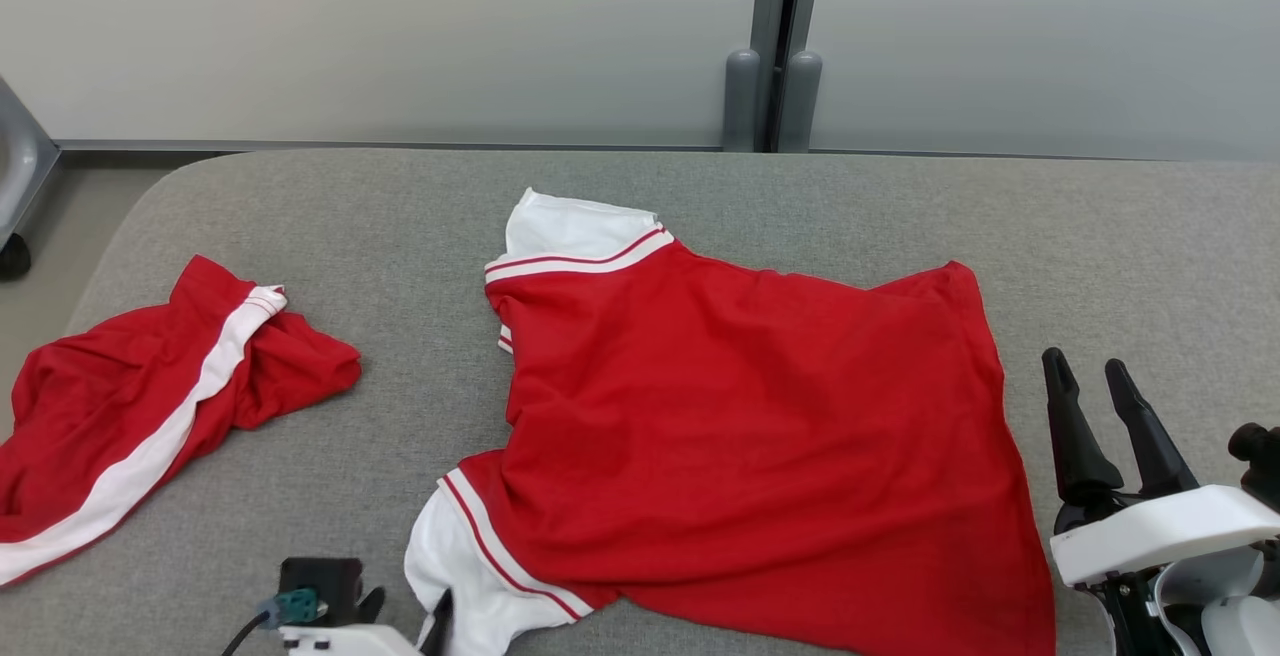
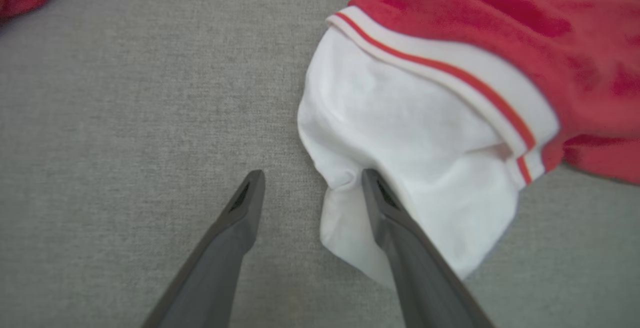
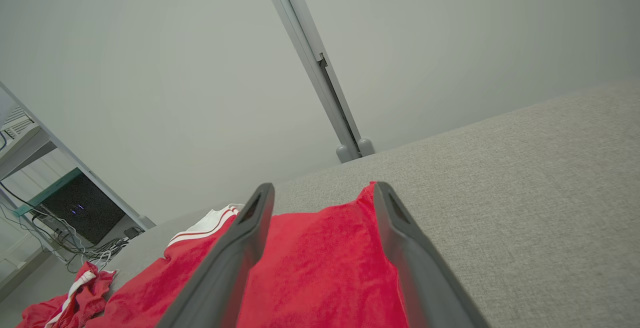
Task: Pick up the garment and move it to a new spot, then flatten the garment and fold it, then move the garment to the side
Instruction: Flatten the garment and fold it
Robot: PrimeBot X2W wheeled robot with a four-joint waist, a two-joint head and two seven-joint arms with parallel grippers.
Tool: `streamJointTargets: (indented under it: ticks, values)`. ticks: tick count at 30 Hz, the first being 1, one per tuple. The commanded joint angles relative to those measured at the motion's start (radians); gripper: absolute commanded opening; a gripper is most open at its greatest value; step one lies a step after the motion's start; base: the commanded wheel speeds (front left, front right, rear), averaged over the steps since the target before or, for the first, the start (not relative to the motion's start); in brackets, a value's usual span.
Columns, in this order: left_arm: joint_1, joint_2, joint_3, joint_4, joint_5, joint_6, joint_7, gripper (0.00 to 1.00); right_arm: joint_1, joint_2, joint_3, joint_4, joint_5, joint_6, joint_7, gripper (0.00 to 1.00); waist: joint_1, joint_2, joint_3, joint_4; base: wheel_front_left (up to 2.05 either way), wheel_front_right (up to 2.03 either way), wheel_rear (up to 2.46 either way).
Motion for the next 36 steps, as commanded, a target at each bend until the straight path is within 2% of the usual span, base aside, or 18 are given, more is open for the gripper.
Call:
streamJointTargets:
  ticks: [1,5,11,13,24,28,36]
  values:
    - [-0.022,-0.005,-0.002,-0.001,0.009,-0.008,-0.009,1.00,-0.005,-0.006,0.000,0.000,-0.006,0.002,0.002,1.00,0.0000,0.0000,0.001,-0.002,0.00,0.00,0.00]
    - [-0.045,-0.026,-0.014,-0.004,0.007,-0.023,-0.012,1.00,-0.009,-0.004,0.007,0.000,-0.007,0.002,0.005,1.00,0.0000,0.0000,0.006,-0.012,0.00,0.00,0.00]
    - [-0.051,-0.032,-0.011,0.021,-0.003,-0.023,-0.010,1.00,-0.018,-0.003,0.007,0.003,-0.007,0.002,-0.001,1.00,0.0000,0.0000,0.024,-0.032,0.00,0.00,0.00]
    - [-0.049,-0.032,0.007,0.017,-0.012,-0.011,-0.024,1.00,-0.018,-0.005,0.002,0.004,-0.005,0.002,-0.006,1.00,0.0000,0.0000,0.029,-0.034,0.00,0.00,0.00]
    - [0.004,0.053,0.105,-0.057,-0.031,0.057,-0.048,1.00,-0.022,-0.006,-0.005,0.010,-0.003,0.002,-0.011,1.00,0.0000,0.0000,0.033,-0.035,0.00,0.00,0.00]
    - [0.009,0.057,0.082,-0.051,-0.036,0.039,-0.022,1.00,-0.026,-0.006,0.002,0.011,-0.002,0.002,-0.007,1.00,0.0000,0.0000,0.037,-0.041,0.00,0.00,0.00]
    - [-0.029,0.024,0.042,-0.035,-0.053,-0.025,-0.009,1.00,-0.032,-0.012,0.001,0.013,-0.004,0.002,-0.009,1.00,0.0000,0.0000,0.044,-0.048,0.00,0.00,0.00]
